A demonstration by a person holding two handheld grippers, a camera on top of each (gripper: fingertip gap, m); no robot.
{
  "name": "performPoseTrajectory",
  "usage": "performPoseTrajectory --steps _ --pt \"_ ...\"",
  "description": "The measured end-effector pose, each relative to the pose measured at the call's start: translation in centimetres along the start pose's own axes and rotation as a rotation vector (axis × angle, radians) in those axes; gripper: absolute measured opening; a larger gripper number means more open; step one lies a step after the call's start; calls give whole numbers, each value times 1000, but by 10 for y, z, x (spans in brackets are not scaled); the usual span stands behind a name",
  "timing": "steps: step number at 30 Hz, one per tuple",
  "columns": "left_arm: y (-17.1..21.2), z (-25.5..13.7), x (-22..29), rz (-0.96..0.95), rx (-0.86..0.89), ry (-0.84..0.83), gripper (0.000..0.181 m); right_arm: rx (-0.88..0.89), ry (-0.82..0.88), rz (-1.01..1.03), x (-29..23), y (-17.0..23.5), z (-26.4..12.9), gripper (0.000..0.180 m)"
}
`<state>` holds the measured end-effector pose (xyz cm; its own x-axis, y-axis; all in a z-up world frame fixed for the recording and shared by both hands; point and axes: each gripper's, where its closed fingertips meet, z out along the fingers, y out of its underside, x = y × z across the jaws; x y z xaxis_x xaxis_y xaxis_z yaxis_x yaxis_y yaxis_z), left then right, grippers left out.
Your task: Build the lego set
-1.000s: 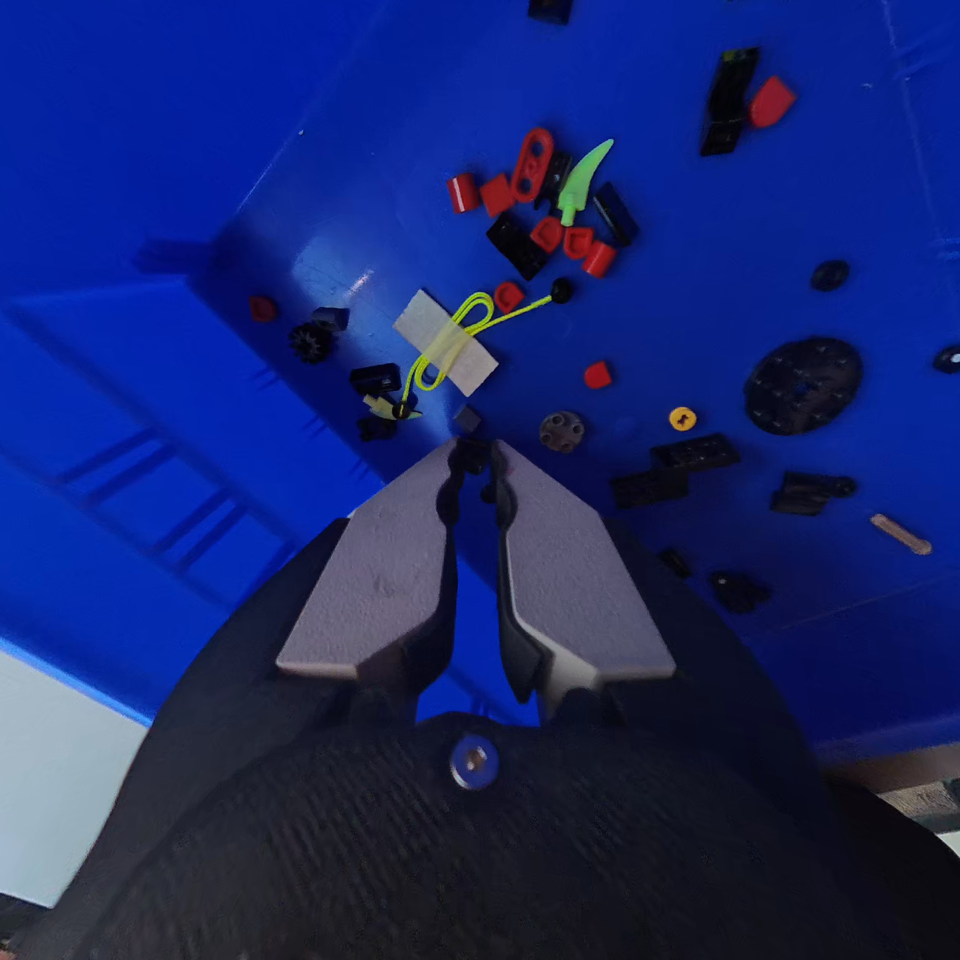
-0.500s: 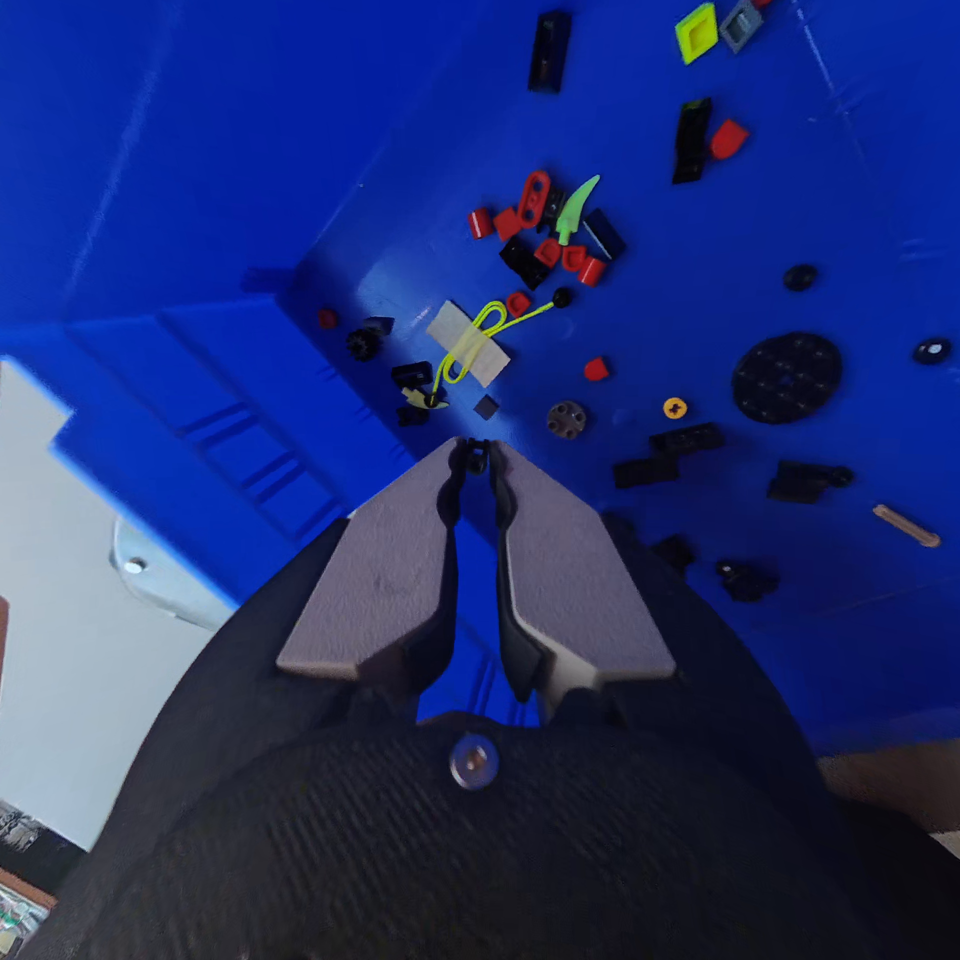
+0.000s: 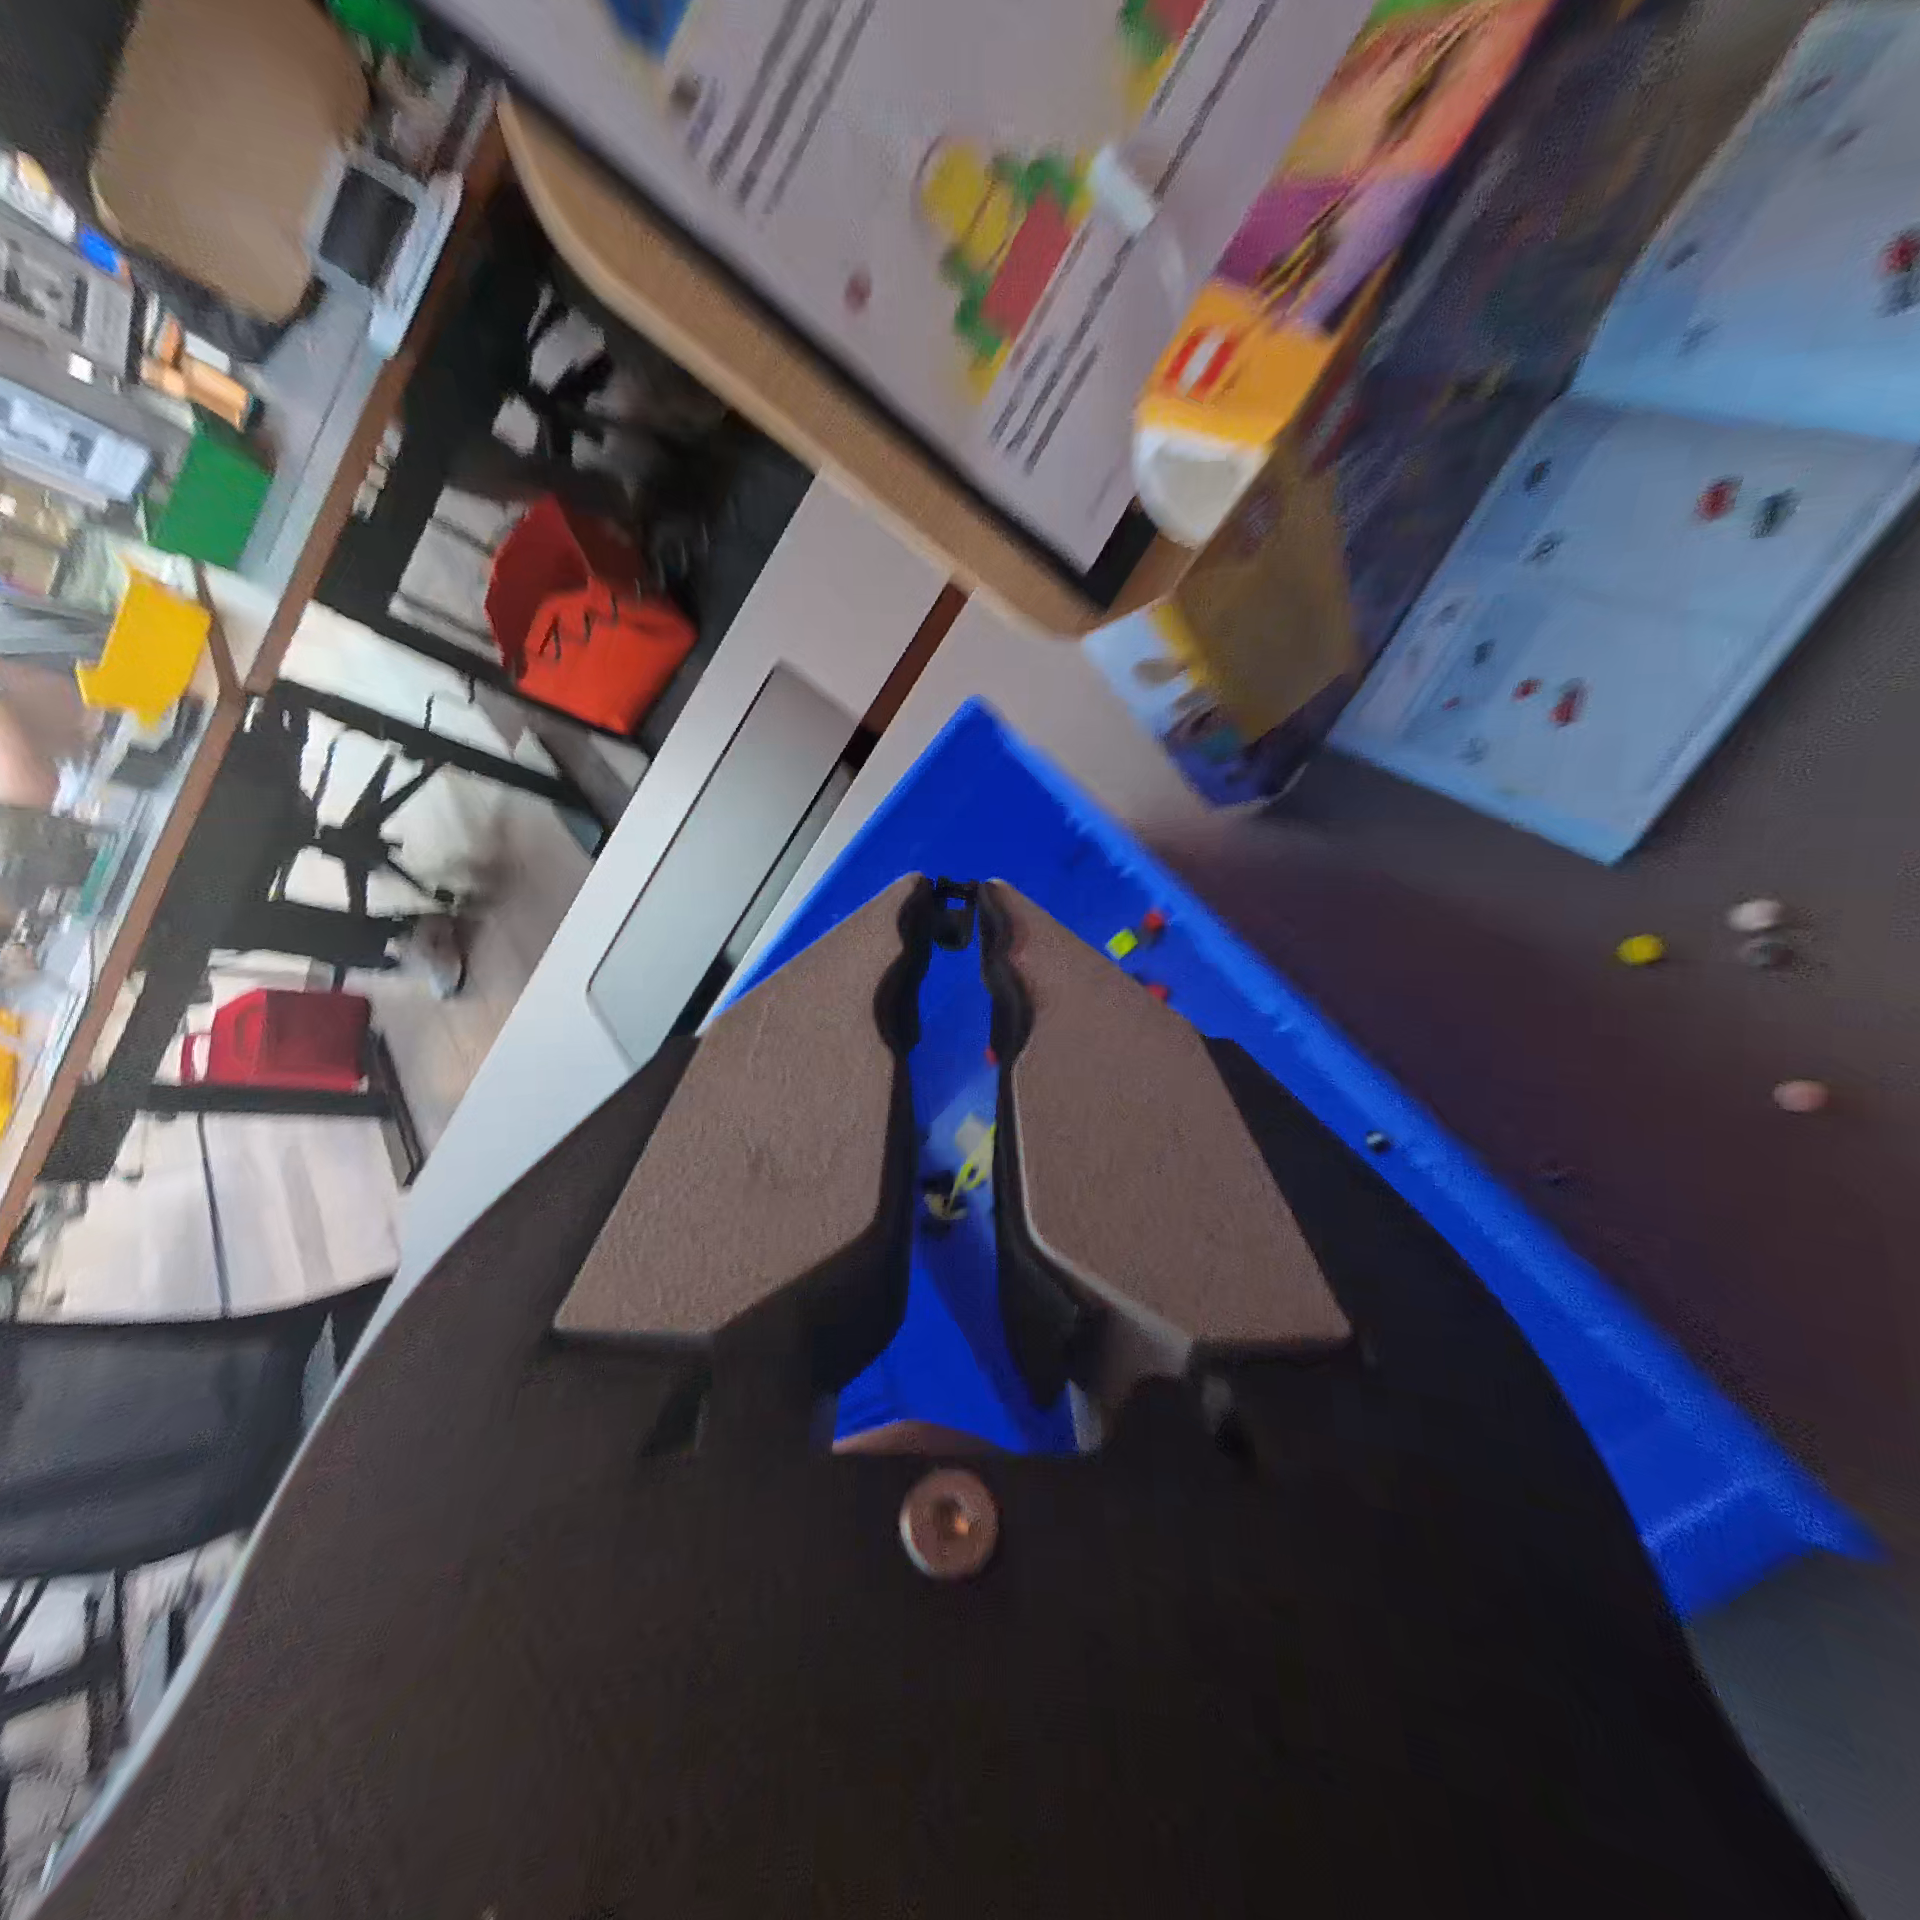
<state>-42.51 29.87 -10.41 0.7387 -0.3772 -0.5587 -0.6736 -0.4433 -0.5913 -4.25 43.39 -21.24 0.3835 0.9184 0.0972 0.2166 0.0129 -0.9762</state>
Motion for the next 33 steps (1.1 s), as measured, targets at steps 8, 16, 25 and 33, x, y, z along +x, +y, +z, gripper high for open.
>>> performPoseTrajectory --steps 8,16,25,33 --pt "-125 -27 172 91 396 312 6 149 -172 96 -27 -29 -7 25" --pt "-124 25 291 -85 397 661 6 136 -313 76 -57 -31 -6 27" --pt "-133 35 289 -288 562 674 6 105 -388 48 -70 -25 -7 22" --pt "-119 49 291 -163 553 542 6 85 -440 118 -68 -17 -3 26"
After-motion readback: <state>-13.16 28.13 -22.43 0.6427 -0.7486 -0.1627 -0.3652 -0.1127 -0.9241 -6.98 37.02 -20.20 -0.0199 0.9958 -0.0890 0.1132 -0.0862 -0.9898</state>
